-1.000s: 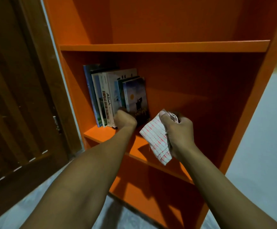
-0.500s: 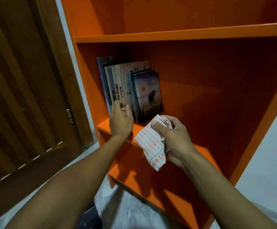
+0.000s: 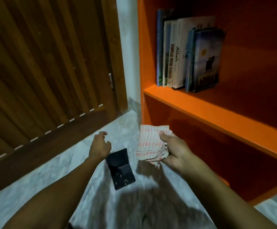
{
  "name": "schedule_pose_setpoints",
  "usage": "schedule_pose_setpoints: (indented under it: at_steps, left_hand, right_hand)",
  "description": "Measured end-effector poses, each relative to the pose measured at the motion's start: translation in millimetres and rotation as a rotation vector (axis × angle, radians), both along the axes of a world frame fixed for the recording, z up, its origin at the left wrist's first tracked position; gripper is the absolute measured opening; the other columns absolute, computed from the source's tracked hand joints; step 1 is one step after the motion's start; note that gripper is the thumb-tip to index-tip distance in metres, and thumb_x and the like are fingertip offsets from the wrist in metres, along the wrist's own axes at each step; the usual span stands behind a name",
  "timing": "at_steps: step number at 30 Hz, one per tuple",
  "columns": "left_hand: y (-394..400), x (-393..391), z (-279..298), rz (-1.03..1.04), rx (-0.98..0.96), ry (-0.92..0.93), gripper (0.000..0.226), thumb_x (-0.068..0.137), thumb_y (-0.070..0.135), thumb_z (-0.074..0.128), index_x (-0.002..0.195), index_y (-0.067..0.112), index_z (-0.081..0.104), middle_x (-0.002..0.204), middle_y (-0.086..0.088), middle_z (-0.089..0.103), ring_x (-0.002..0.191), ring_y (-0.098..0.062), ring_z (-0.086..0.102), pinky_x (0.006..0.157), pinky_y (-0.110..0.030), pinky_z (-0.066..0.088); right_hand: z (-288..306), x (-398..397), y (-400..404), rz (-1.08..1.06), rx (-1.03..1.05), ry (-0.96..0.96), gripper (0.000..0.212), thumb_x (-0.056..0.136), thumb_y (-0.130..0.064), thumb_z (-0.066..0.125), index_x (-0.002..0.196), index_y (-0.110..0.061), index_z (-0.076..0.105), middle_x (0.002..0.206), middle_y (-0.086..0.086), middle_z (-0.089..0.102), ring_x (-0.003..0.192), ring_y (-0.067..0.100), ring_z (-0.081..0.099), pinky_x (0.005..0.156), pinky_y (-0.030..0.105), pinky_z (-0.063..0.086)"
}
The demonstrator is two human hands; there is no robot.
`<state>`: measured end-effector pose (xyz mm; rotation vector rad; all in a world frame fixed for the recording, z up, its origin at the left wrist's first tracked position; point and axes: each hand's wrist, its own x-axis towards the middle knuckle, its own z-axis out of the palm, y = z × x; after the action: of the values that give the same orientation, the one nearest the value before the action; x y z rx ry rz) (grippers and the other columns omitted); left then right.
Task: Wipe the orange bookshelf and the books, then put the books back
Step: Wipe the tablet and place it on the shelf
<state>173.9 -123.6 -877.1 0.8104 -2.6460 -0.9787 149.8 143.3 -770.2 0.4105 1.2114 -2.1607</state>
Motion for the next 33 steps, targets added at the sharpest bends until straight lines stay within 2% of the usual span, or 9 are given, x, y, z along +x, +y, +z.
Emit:
schedule_pose_setpoints:
  at_steps: [6, 9, 13, 16, 18, 20, 24, 27, 33]
  left_hand:
    - [-23, 5, -67, -0.036, 0.051, -0.323, 0.062, 0.096, 0.013, 0.057, 0.152, 0.009, 0.032, 0.151, -0.021, 0.04, 0.129, -0.037, 0.05, 0.103, -0.039, 0.042]
    - [-26, -2, -93, -0.017, 0.044, -0.368, 0.059, 0.097, 0.013, 0.055, 0.152, 0.008, 0.034, 0.15, -0.02, 0.044, 0.134, -0.037, 0.046, 0.108, -0.04, 0.039]
    - [-20, -1, -114, 0.036, -0.018, -0.324, 0.031, 0.091, 0.008, 0.056, 0.119, 0.014, 0.064, 0.119, -0.018, 0.067, 0.105, -0.038, 0.063, 0.083, -0.039, 0.049]
    - [-10, 6, -122, 0.088, -0.067, -0.275, 0.022, 0.091, 0.004, 0.051, 0.103, 0.014, 0.065, 0.1, -0.016, 0.068, 0.089, -0.037, 0.064, 0.07, -0.035, 0.045]
    - [-4, 10, -126, 0.094, -0.072, -0.22, 0.019, 0.095, 0.006, 0.049, 0.098, 0.014, 0.066, 0.092, -0.014, 0.067, 0.082, -0.035, 0.063, 0.066, -0.034, 0.045]
    - [1, 11, -125, 0.077, -0.052, -0.168, 0.018, 0.097, 0.009, 0.05, 0.092, 0.015, 0.066, 0.083, -0.009, 0.066, 0.079, -0.032, 0.063, 0.064, -0.032, 0.04]
    - [1, 0, -96, 0.037, -0.02, -0.056, 0.014, 0.098, 0.014, 0.056, 0.091, 0.014, 0.068, 0.085, -0.01, 0.07, 0.077, -0.025, 0.06, 0.068, -0.03, 0.038]
    - [-2, -10, -55, -0.013, 0.034, 0.034, 0.015, 0.095, 0.015, 0.061, 0.082, 0.016, 0.069, 0.078, -0.006, 0.072, 0.078, -0.025, 0.068, 0.072, -0.035, 0.051]
    - [17, -1, 50, -0.122, 0.217, 0.216, 0.016, 0.098, 0.017, 0.061, 0.09, 0.011, 0.073, 0.082, -0.008, 0.074, 0.072, -0.02, 0.073, 0.075, -0.041, 0.062]
  right_hand:
    - [-22, -7, -14, 0.054, 0.063, -0.061, 0.027, 0.102, -0.02, 0.053, 0.121, -0.002, 0.063, 0.102, 0.022, 0.074, 0.088, 0.039, 0.071, 0.067, 0.052, 0.058]
    - [-29, -9, -16, 0.099, 0.013, -0.068, 0.037, 0.104, -0.026, 0.048, 0.132, -0.003, 0.057, 0.128, 0.025, 0.065, 0.115, 0.045, 0.062, 0.062, 0.05, 0.058]
    - [-39, -14, -17, 0.132, -0.078, -0.083, 0.05, 0.104, -0.04, 0.04, 0.142, -0.008, 0.049, 0.139, 0.025, 0.057, 0.127, 0.047, 0.054, 0.075, 0.053, 0.058]
    - [-45, -18, -14, 0.135, -0.099, -0.096, 0.055, 0.104, -0.045, 0.035, 0.145, -0.009, 0.046, 0.143, 0.024, 0.053, 0.13, 0.046, 0.051, 0.095, 0.058, 0.049]
    - [-46, -20, -13, 0.136, -0.108, -0.094, 0.055, 0.105, -0.043, 0.036, 0.146, -0.009, 0.044, 0.143, 0.024, 0.053, 0.13, 0.047, 0.051, 0.095, 0.058, 0.048]
    - [-45, -21, -13, 0.119, -0.114, -0.09, 0.05, 0.105, -0.037, 0.04, 0.145, -0.007, 0.045, 0.143, 0.024, 0.054, 0.129, 0.046, 0.052, 0.082, 0.057, 0.053]
    - [-43, -20, -14, 0.07, -0.093, -0.083, 0.045, 0.105, -0.029, 0.044, 0.142, -0.005, 0.049, 0.142, 0.023, 0.054, 0.13, 0.044, 0.051, 0.072, 0.052, 0.052]
    - [-43, -19, -12, 0.019, -0.054, -0.054, 0.046, 0.104, -0.035, 0.046, 0.139, -0.005, 0.051, 0.137, 0.023, 0.059, 0.122, 0.041, 0.058, 0.073, 0.054, 0.054]
    - [-35, -21, -16, -0.198, 0.054, 0.031, 0.033, 0.104, -0.029, 0.049, 0.131, -0.011, 0.056, 0.129, 0.02, 0.065, 0.116, 0.04, 0.063, 0.101, 0.067, 0.044]
